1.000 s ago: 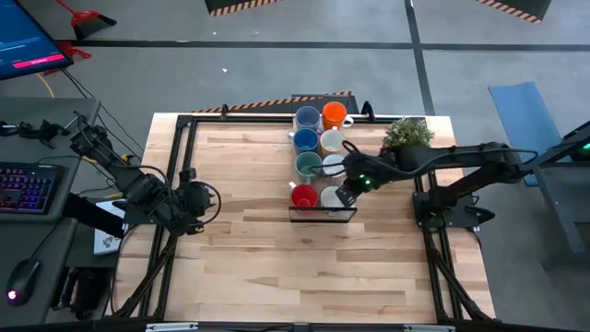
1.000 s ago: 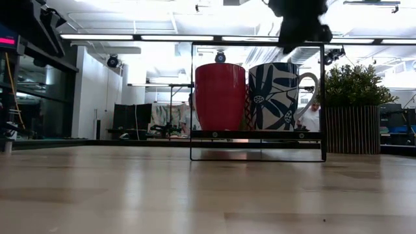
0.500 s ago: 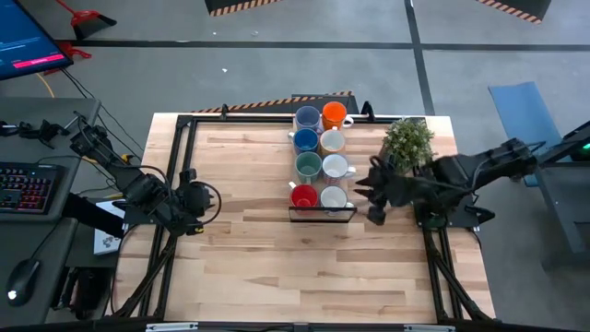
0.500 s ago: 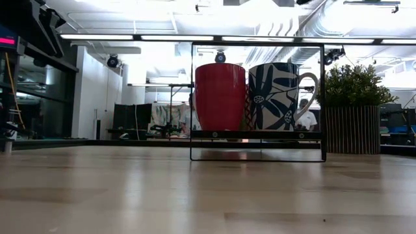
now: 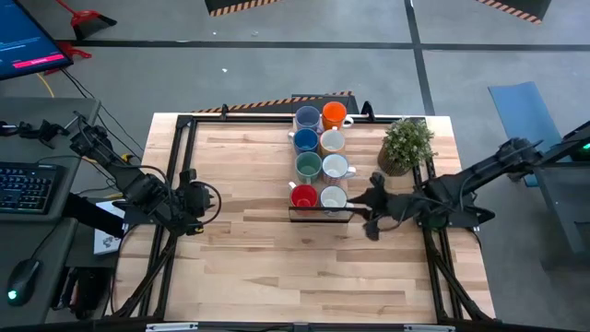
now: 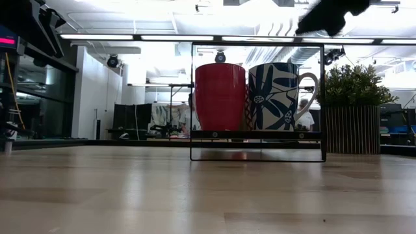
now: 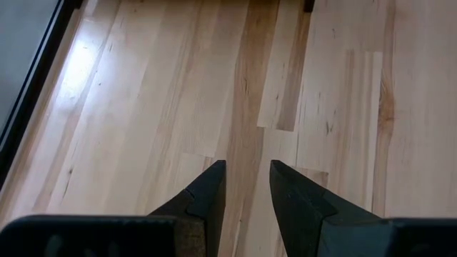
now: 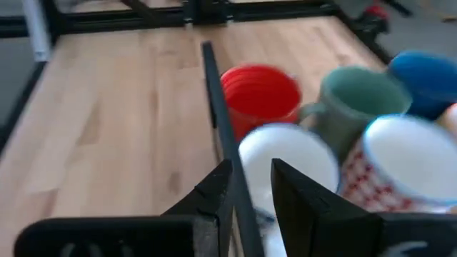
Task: Place coffee mugs
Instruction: Return to Home Position
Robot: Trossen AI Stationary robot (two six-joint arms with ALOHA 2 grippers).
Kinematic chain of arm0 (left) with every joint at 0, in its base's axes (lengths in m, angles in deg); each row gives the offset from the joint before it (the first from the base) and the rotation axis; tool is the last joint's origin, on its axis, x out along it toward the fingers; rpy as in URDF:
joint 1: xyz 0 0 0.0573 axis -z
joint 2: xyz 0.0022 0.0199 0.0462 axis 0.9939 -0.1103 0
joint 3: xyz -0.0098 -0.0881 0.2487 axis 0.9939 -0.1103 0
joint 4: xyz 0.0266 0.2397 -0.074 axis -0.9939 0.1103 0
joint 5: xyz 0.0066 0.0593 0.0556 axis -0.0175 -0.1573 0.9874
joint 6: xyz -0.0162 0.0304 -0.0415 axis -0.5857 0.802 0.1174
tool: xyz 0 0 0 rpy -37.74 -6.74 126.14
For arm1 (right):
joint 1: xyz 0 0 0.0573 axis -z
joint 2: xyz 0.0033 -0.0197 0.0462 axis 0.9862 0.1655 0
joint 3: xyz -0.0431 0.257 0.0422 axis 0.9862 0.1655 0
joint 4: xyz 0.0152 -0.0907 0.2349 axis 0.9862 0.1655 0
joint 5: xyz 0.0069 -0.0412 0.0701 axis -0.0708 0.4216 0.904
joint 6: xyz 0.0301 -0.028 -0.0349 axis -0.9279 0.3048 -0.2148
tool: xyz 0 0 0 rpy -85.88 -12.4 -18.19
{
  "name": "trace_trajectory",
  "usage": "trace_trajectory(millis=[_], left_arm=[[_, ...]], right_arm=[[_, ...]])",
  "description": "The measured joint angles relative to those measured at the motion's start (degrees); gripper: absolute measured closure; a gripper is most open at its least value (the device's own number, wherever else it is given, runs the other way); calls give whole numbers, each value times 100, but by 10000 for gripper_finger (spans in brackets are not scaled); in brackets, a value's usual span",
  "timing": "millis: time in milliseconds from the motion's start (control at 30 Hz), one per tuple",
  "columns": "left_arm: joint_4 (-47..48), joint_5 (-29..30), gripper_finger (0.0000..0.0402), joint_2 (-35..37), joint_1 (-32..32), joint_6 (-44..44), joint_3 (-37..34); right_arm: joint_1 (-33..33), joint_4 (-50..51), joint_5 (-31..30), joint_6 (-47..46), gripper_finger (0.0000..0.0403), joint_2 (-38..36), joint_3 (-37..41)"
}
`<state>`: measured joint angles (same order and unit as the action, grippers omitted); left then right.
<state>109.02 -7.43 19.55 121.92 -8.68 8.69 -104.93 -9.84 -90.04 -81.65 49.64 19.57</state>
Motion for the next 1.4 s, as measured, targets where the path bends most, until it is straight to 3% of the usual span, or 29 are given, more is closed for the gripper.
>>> trace_trajectory(millis=[167, 267, 467, 900, 1200, 1400], left_arm=[[1, 0, 303, 1, -2, 0, 0], [0, 0, 303, -1, 0, 0, 0], [0, 2, 303, 4, 1, 0, 0], [0, 2, 303, -1, 1, 0, 0], [0, 2, 303, -1, -1, 0, 0], [-3, 2, 303, -1, -2, 0, 0]], right_arm=[[68, -1629, 708, 466, 329, -1391, 1467], [68, -2067, 1063, 650, 329, -2067, 2196], [240, -2142, 1373, 910, 329, -3458, 3175], [1622, -2082, 3343, 1286, 329, -5180, 4338], [1773, -2066, 3013, 1760, 329, -5893, 4391], [1773, -2056, 2995, 1804, 329, -5756, 4389]])
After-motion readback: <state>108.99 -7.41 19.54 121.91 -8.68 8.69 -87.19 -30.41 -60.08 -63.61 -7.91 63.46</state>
